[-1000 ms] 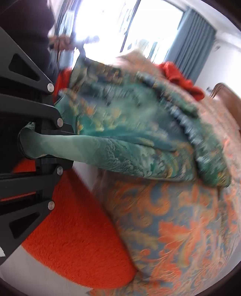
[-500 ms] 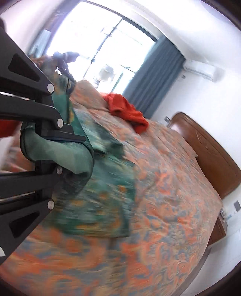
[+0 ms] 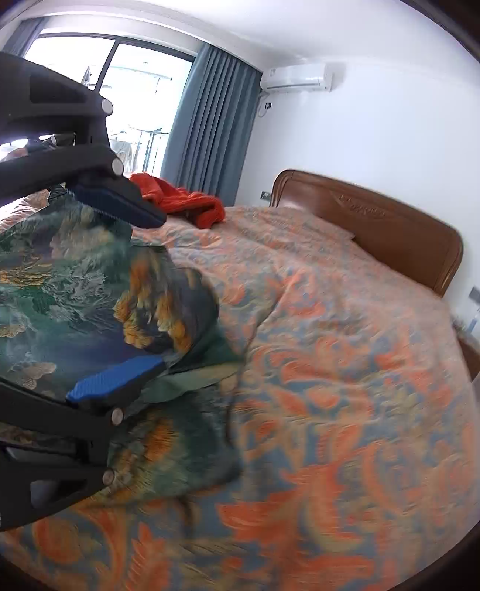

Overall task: Fold large clothes
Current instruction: 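Lift the hem with both tools and fold it over toward the collar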

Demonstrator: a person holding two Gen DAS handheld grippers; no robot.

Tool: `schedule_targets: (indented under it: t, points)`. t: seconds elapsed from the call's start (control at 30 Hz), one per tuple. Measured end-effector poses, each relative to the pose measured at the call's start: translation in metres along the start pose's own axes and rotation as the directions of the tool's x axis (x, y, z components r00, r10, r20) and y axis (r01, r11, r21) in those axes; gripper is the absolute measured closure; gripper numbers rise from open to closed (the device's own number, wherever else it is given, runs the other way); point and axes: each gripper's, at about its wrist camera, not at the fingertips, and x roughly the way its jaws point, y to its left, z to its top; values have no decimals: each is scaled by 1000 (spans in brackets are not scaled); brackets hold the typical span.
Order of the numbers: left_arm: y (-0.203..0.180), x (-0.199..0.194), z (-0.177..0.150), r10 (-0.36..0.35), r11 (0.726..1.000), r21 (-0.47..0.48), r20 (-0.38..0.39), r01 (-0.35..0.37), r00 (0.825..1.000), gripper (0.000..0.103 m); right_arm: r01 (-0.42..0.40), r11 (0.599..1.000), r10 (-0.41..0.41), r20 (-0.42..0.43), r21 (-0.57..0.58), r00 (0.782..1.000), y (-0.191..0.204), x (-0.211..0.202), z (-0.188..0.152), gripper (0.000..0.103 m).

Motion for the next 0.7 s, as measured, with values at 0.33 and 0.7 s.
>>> schedule_targets:
  t: [0.33,0.7]
  points:
    - [8,59,-24,181,956,254,-124,-145,976,5,385,717,-486,-20,-580,874,47,26,-22,25]
    - [-11,46,-1,266,951,163,10,-264,964,95,566,558,-562,226,-606,796,76,45,-50,91]
